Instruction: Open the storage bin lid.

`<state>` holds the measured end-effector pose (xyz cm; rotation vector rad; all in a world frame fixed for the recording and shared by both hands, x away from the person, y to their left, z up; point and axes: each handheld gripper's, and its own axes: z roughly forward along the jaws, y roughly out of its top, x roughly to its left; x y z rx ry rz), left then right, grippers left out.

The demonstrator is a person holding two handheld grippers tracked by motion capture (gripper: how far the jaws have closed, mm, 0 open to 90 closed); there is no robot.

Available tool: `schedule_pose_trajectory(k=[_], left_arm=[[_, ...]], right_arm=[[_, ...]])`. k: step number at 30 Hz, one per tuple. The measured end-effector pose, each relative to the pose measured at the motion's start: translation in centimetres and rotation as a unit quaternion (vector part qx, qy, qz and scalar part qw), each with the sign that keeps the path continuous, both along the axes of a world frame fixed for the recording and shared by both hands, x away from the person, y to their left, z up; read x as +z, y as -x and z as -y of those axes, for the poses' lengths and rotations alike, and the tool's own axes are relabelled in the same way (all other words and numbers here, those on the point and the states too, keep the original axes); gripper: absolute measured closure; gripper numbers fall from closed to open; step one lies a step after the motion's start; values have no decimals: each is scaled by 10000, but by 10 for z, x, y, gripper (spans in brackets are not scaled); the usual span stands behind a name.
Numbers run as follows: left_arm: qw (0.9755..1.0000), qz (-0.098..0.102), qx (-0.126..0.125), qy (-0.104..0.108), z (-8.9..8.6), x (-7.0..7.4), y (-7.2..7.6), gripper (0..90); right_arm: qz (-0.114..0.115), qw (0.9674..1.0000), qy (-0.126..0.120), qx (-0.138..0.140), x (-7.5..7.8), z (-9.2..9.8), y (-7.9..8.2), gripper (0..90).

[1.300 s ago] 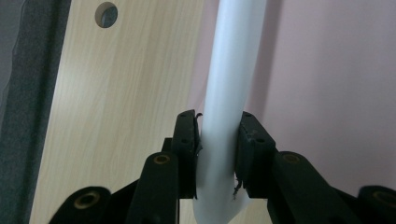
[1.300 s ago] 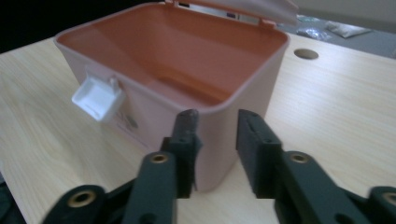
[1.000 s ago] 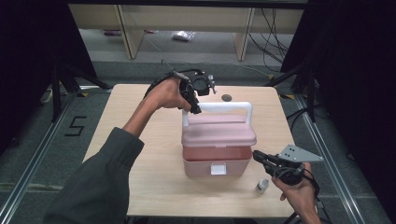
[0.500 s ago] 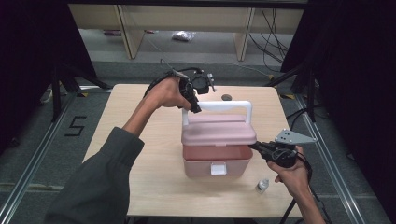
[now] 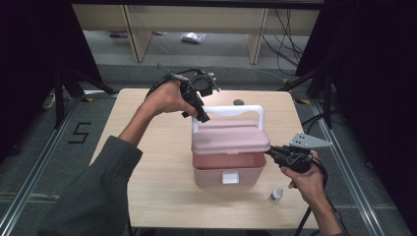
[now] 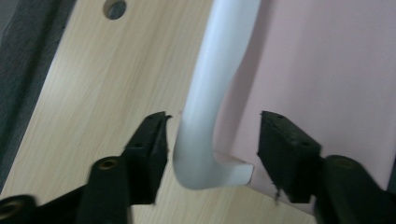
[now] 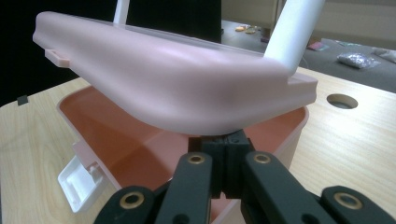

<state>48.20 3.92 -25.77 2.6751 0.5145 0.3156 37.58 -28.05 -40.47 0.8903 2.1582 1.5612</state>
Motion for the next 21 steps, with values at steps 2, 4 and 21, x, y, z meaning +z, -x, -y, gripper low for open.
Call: schedule_pose_trajectory(k=[2,4,21], left_arm=[[9994,-1,142,307,-8,-1,3,326],[9987,103,263,425,-16,-3,5,314],[9784,200,1498,1409,-82,-32,33,301]], right_arm=[[-42,10000,17,-56,1,0,1,900],[22,10000,6,3,3,0,-1,900],[193,9998,2,-31,13,2,-4,900]])
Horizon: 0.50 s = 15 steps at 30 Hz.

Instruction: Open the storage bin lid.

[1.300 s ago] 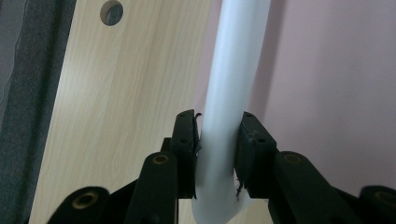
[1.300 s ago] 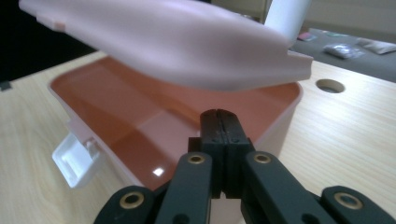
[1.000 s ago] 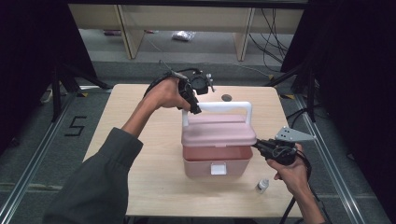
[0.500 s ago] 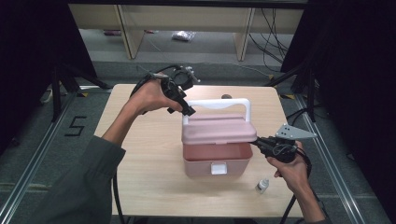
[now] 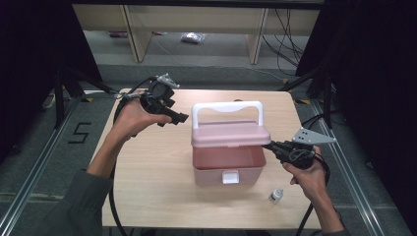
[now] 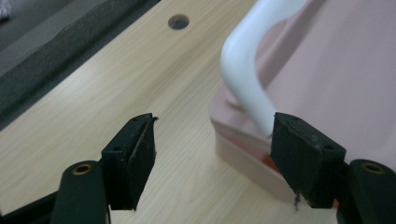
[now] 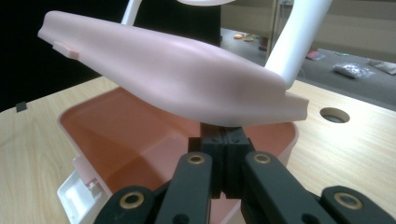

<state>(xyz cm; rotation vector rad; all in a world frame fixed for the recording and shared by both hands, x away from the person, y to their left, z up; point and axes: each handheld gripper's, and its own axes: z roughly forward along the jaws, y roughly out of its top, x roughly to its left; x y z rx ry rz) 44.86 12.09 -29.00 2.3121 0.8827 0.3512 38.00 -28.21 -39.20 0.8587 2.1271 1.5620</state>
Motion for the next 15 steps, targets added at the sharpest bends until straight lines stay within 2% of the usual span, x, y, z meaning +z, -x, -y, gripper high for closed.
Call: schedule_pose_trajectory(k=[1,2,3,4,5,6,8,11,12,13,15], left_arm=[[9999,147,-58,-62,-4,-8,0,300],[9998,206,-2,-66,-8,-13,0,295],[9995,269,153,-62,-10,-17,2,293],[9995,269,153,-62,-10,-17,2,289],[9998,83,131,141,-11,-23,4,288],[9994,52,232,233,-13,-33,8,289],[9990,34,303,335,-16,-43,13,288],[9983,-77,304,488,-20,-54,20,281],[9973,-15,352,651,-22,-58,25,278],[9973,-15,352,651,-22,-58,25,277],[9965,17,348,757,-21,-66,35,270]], right_arm=[[-80,9999,-50,-92,0,-1,2,900],[38,10000,-21,-83,0,-1,0,900],[3,10000,-26,-70,1,-1,0,900],[12,10000,-13,-80,1,-1,0,900],[-32,10000,30,-24,1,-1,0,900],[-25,10000,35,-23,1,-1,0,900],[-23,10000,29,-29,1,-1,0,900],[-24,10000,49,-52,2,-1,-1,900],[-61,9999,3,-106,2,-2,0,900],[-89,9999,-28,-99,2,-2,0,900],[-15,10000,21,-25,3,-1,-2,900]])
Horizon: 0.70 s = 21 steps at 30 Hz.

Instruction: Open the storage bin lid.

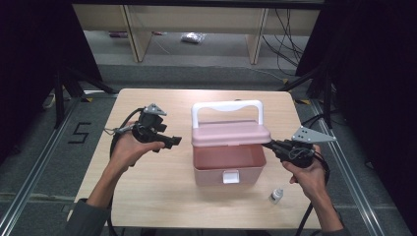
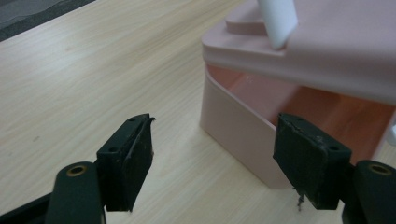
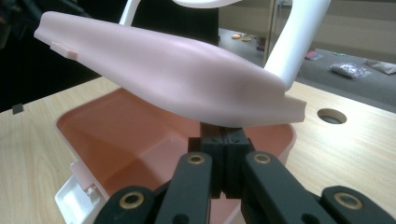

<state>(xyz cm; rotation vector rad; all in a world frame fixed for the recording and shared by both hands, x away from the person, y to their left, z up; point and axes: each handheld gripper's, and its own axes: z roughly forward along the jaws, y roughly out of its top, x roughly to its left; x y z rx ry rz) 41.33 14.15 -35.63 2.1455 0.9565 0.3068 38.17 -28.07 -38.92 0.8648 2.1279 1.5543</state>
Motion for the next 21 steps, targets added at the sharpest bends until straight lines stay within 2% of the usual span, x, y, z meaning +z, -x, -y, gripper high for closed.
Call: schedule_pose_trajectory(k=[1,4,5,6,7,8,10,13,14,16,17,21], left_arm=[[10000,3,7,38,1,-3,4,268],[10000,-4,43,83,3,-8,9,259],[9999,-112,-13,-106,7,-13,12,257],[9995,-185,-148,-200,10,-17,14,250],[9997,-164,-106,-137,13,-19,16,245],[9998,-165,-106,-55,15,-21,16,245],[9999,-136,-38,36,19,-24,20,245],[9991,-101,-100,387,24,-29,23,237],[9989,-59,-23,469,27,-31,24,238],[9990,-100,-30,437,29,-33,24,238],[9995,-91,13,304,34,-39,24,237],[9995,-157,27,283,42,-46,22,238]], right_arm=[[-53,10000,22,0,1,0,1,900],[11,10000,19,-22,1,0,-1,900],[10,10000,21,-26,2,-1,-1,900],[7,10000,26,-63,2,-1,-1,900],[-81,9999,-1,-92,2,-2,0,900],[44,10000,41,-51,2,-1,-3,900],[16,10000,4,-39,3,-2,-3,900],[41,10000,-3,-50,4,-3,-2,900],[18,10000,-23,-49,4,-3,-2,900],[48,10000,17,-62,4,-3,-1,900],[44,10000,19,-63,4,-3,-1,900],[49,10000,-18,-40,4,-4,-1,900]])
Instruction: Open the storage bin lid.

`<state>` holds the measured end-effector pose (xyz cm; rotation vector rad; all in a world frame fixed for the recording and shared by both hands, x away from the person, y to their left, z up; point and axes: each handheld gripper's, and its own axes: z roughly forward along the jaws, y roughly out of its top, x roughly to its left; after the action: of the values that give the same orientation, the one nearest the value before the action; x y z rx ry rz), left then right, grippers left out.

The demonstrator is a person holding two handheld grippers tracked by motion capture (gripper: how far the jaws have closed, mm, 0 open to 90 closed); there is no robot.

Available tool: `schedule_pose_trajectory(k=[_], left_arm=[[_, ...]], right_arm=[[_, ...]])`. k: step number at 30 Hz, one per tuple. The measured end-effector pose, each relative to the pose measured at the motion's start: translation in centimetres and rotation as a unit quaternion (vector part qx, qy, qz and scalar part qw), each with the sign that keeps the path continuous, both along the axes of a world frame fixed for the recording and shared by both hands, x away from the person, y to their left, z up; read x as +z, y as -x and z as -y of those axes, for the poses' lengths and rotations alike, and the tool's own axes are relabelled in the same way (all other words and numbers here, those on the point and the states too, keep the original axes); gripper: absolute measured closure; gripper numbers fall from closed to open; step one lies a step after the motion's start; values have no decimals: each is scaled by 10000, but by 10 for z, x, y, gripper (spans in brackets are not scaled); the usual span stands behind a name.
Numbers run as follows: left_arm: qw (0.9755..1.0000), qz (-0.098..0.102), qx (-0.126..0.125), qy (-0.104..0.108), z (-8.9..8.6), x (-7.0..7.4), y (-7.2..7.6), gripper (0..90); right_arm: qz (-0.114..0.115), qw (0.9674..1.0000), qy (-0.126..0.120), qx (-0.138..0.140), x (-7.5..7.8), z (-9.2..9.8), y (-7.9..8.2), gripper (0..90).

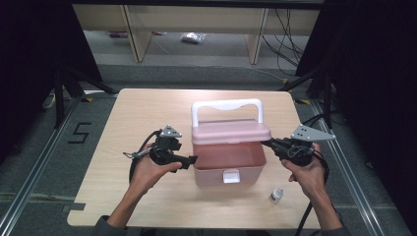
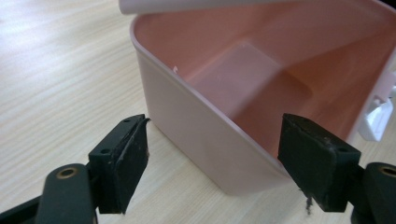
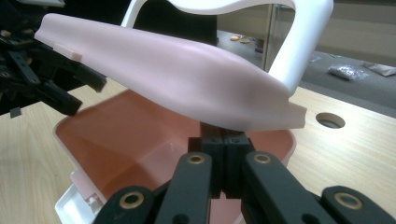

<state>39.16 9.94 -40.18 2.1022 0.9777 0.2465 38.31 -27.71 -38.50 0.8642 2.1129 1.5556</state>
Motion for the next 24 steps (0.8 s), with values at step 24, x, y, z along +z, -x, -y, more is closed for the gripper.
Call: schedule_pose_trajectory(k=[24], left_arm=[[9988,374,-293,-150,9,-9,6,526]], right_arm=[[61,9999,-82,-50,14,-5,-20,900]])
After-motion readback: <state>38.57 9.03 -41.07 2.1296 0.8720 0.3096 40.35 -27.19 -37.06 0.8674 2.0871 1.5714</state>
